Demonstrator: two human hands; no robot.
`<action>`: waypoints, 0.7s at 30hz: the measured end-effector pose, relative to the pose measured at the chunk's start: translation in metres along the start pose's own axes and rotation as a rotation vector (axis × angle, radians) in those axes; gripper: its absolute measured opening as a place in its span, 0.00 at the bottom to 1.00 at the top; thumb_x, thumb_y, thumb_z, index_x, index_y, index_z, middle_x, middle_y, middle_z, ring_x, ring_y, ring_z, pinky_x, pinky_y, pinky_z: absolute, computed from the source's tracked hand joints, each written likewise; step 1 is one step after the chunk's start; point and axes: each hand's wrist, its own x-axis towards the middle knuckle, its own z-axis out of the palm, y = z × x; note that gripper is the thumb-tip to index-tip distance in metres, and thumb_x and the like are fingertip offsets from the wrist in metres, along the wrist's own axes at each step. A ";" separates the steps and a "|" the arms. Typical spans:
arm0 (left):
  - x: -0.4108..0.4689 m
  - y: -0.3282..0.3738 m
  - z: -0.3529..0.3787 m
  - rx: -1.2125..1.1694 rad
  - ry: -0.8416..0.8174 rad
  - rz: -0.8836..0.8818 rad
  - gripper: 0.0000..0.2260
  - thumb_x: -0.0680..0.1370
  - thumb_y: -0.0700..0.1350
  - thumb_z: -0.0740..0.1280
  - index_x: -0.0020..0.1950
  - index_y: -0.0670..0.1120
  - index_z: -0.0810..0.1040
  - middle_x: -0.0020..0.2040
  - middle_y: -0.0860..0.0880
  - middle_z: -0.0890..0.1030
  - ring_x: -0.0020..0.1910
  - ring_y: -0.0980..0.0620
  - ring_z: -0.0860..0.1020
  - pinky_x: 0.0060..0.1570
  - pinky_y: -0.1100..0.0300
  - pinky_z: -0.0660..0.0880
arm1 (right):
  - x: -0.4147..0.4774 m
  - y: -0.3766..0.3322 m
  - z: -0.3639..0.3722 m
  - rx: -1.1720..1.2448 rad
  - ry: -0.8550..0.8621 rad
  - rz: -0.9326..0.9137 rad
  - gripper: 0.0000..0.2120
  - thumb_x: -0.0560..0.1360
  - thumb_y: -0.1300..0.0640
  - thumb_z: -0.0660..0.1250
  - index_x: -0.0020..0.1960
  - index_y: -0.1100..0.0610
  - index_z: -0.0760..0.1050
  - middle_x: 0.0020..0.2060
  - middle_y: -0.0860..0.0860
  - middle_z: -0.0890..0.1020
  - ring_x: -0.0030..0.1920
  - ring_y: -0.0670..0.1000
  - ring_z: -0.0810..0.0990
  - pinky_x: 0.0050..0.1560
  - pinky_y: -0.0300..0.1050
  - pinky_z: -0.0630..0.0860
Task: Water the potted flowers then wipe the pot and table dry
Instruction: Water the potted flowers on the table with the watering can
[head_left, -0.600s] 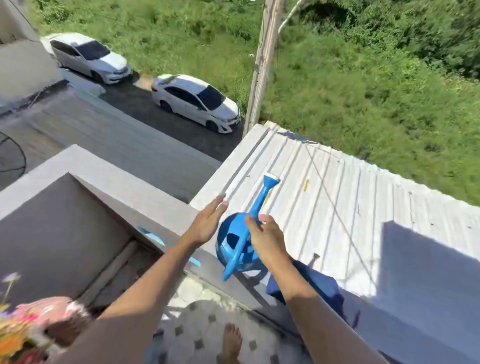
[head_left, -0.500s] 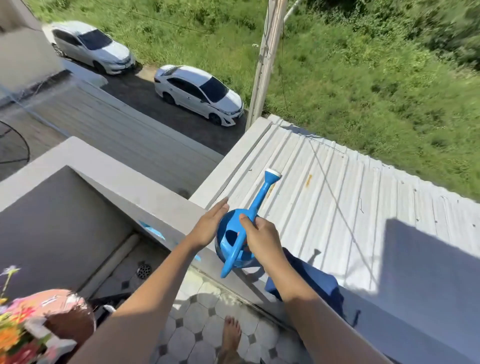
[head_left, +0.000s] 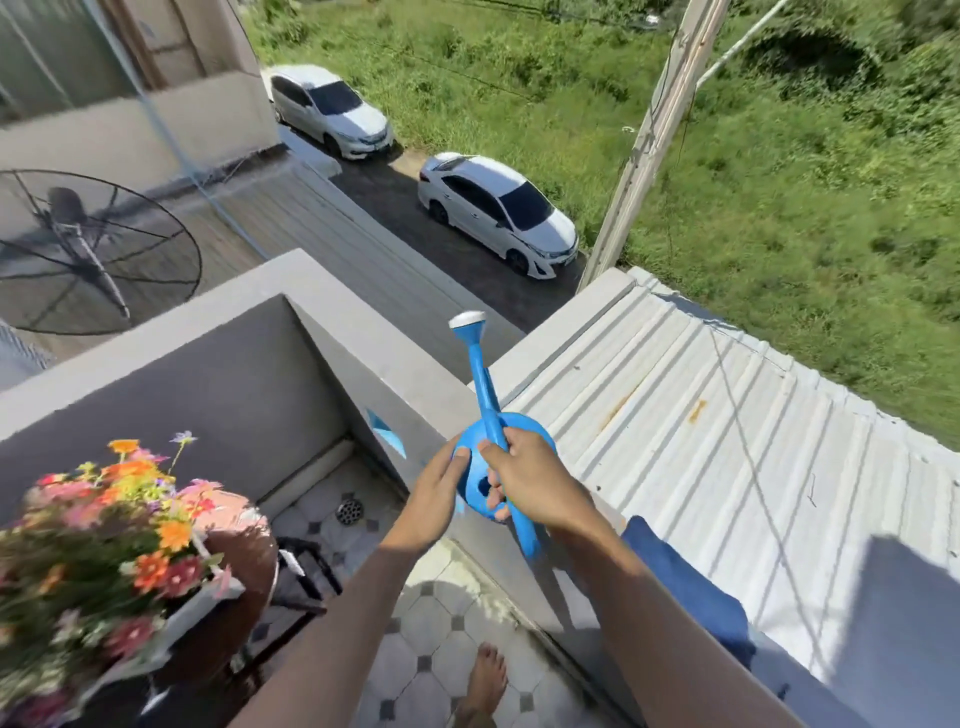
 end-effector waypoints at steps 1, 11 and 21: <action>-0.015 -0.002 -0.010 -0.031 0.071 -0.016 0.14 0.82 0.56 0.56 0.55 0.54 0.79 0.48 0.57 0.81 0.50 0.56 0.77 0.57 0.59 0.72 | -0.005 -0.007 0.011 -0.067 -0.022 -0.023 0.10 0.82 0.53 0.60 0.45 0.57 0.73 0.31 0.54 0.75 0.26 0.54 0.76 0.30 0.49 0.75; -0.165 -0.005 -0.109 0.130 0.685 -0.039 0.23 0.80 0.61 0.54 0.55 0.45 0.77 0.50 0.45 0.81 0.50 0.45 0.78 0.50 0.63 0.68 | -0.088 -0.083 0.140 -0.891 -0.199 -0.447 0.14 0.83 0.53 0.56 0.41 0.57 0.67 0.47 0.61 0.77 0.53 0.62 0.78 0.47 0.50 0.68; -0.255 -0.002 -0.163 0.117 0.765 -0.058 0.28 0.77 0.67 0.47 0.51 0.48 0.76 0.44 0.47 0.80 0.46 0.47 0.78 0.47 0.49 0.72 | -0.141 -0.130 0.233 -1.082 -0.227 -0.626 0.21 0.83 0.49 0.59 0.33 0.52 0.63 0.35 0.55 0.72 0.37 0.57 0.74 0.36 0.48 0.70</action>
